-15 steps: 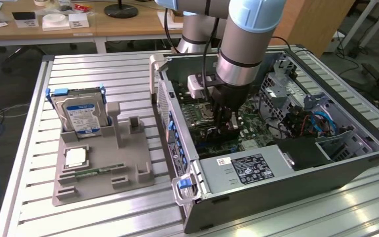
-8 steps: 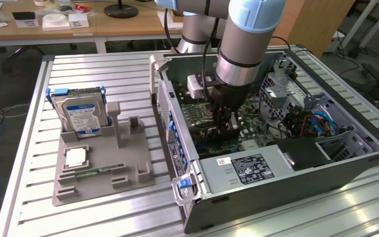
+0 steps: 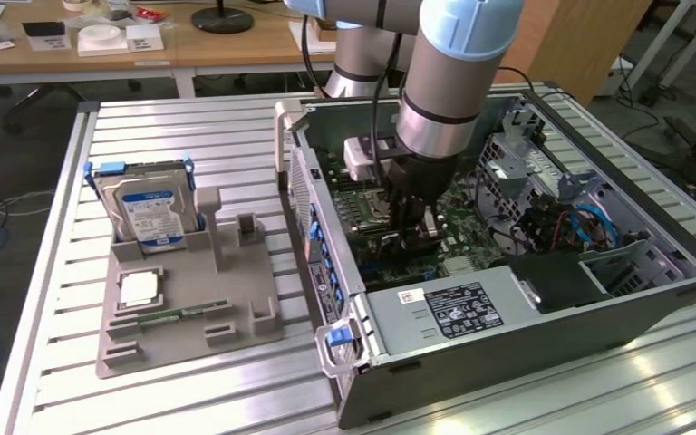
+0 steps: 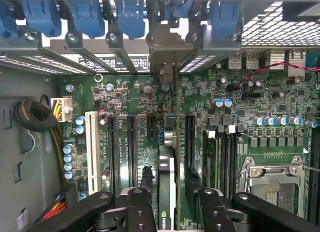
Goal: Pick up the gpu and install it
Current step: 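Insert the gpu into the slot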
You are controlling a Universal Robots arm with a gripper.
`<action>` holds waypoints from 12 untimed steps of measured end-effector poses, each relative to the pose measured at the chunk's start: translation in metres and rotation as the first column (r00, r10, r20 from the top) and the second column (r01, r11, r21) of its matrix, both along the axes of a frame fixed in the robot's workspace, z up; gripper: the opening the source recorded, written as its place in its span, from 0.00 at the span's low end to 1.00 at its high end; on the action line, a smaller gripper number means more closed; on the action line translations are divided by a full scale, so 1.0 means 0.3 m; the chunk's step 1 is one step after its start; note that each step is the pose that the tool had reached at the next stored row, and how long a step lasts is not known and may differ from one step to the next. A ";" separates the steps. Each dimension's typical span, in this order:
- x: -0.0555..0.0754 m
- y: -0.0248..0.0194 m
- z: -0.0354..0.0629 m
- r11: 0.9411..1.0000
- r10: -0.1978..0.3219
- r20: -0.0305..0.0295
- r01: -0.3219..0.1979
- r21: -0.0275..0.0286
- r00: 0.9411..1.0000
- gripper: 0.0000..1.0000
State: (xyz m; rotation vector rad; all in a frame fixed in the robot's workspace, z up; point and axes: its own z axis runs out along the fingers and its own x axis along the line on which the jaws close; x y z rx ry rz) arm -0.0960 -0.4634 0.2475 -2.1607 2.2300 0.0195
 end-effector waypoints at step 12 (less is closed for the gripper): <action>0.000 0.016 0.007 1.000 0.000 0.000 0.000 0.000 1.000 0.40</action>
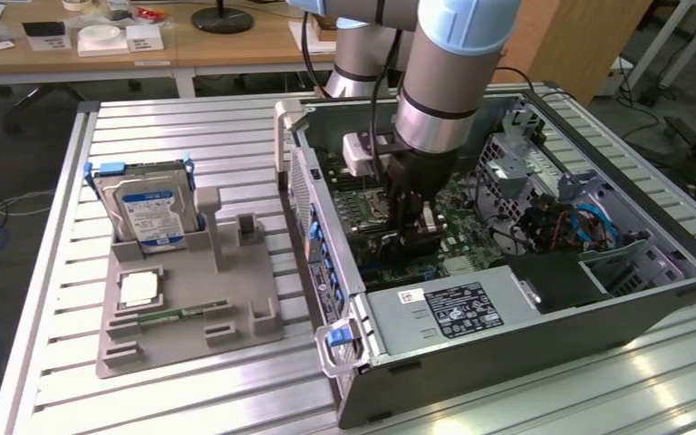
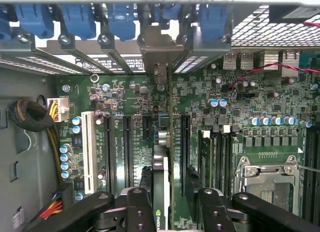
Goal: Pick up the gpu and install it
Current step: 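Insert the gpu into the slot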
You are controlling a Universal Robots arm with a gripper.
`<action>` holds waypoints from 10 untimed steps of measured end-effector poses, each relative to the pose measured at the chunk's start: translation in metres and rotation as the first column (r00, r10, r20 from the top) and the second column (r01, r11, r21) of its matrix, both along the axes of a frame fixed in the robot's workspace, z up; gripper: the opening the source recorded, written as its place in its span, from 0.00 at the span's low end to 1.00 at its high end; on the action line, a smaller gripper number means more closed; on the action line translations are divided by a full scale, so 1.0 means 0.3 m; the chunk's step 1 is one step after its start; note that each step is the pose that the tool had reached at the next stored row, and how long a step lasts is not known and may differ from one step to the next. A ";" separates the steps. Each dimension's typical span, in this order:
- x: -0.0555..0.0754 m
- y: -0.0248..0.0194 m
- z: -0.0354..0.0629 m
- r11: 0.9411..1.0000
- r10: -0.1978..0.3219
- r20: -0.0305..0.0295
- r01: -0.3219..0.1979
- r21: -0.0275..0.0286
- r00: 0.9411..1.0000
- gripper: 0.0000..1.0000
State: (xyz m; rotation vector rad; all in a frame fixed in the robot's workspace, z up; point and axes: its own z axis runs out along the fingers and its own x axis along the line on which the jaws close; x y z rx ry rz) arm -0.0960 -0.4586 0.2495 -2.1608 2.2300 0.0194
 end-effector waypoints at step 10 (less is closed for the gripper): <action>0.000 0.002 0.000 1.000 0.000 0.000 0.000 0.000 1.000 0.40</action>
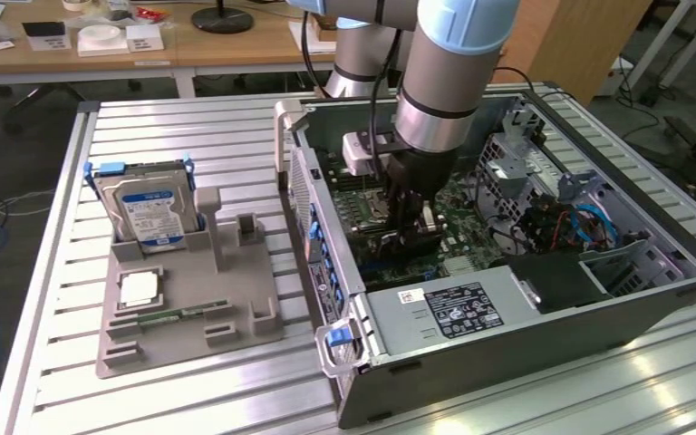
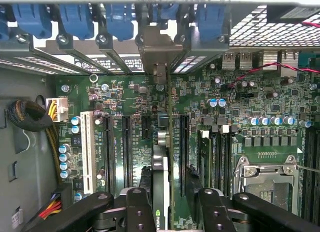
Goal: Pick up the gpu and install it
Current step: 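Insert the gpu into the slot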
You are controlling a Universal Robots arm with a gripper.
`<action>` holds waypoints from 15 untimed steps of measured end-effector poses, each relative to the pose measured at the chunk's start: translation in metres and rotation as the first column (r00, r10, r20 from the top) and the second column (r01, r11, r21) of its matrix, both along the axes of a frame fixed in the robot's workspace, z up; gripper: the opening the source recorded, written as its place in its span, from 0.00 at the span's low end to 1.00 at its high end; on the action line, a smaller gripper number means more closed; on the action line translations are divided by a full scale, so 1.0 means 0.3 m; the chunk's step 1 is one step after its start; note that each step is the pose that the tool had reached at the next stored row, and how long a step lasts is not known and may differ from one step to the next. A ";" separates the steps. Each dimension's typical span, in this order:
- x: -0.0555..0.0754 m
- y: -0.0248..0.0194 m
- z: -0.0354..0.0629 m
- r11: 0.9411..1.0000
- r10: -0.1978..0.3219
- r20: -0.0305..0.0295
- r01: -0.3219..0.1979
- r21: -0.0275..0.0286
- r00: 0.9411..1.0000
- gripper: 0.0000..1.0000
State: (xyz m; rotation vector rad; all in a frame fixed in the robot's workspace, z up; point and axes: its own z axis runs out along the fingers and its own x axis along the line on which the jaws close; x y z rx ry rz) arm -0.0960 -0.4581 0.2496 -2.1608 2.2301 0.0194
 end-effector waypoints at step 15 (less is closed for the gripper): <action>-0.001 -0.004 -0.001 1.000 0.000 0.000 0.000 0.001 1.000 0.33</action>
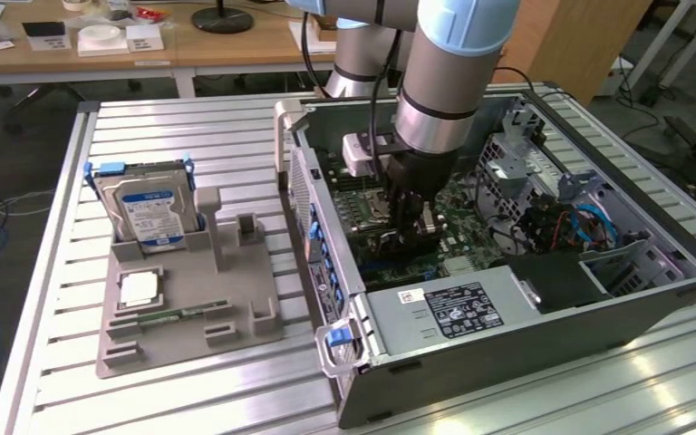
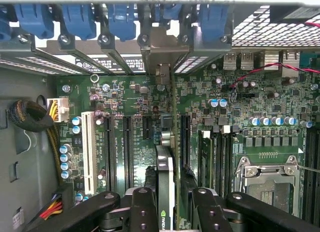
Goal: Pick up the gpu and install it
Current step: 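Insert the gpu into the slot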
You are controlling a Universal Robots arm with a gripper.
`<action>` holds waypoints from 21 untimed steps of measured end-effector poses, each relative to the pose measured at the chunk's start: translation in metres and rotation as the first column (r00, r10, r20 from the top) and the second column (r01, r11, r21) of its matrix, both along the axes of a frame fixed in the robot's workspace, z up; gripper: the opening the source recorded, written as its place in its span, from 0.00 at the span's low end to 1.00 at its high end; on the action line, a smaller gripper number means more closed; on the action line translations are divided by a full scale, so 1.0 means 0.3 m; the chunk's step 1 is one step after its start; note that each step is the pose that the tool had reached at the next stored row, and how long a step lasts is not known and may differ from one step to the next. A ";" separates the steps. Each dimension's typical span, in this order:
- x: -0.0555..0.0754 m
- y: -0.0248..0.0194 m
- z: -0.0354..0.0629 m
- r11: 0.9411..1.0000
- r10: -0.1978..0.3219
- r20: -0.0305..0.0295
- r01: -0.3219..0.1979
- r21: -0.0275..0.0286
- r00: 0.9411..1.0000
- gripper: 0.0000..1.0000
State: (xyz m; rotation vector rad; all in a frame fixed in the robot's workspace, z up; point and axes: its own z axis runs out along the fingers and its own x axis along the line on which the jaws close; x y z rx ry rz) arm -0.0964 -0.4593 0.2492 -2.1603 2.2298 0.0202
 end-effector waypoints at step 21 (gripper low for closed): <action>-0.004 -0.005 -0.004 1.000 0.000 0.000 0.000 0.006 1.000 0.33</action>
